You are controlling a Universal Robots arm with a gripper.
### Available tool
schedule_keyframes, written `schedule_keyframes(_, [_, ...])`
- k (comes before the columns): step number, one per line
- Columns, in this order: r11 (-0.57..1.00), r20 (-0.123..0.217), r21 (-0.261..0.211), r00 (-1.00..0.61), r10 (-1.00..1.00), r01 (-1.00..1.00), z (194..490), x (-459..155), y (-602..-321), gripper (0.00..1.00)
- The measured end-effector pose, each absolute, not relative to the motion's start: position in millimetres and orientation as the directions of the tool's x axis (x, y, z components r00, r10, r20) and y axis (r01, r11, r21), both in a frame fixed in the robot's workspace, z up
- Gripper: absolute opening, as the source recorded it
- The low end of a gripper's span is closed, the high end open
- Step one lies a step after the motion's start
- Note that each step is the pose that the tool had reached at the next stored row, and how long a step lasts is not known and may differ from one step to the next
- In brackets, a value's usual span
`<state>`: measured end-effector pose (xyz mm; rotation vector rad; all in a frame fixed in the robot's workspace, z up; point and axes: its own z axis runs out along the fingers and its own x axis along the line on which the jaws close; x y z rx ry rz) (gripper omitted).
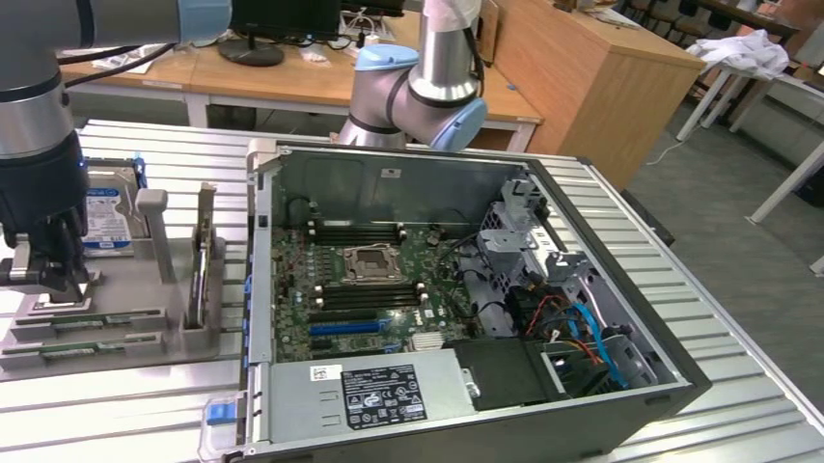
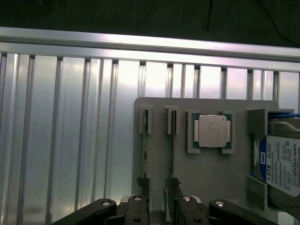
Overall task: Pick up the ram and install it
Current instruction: 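Pick up the ram and move it above insertion slot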
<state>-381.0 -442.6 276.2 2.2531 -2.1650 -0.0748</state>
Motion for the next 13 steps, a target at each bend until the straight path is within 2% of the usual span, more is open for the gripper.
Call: schedule_keyframes(13, [-0.04, -0.023, 0.045, 0.039, -0.999, -0.998, 259, -381, -443, 0.3])
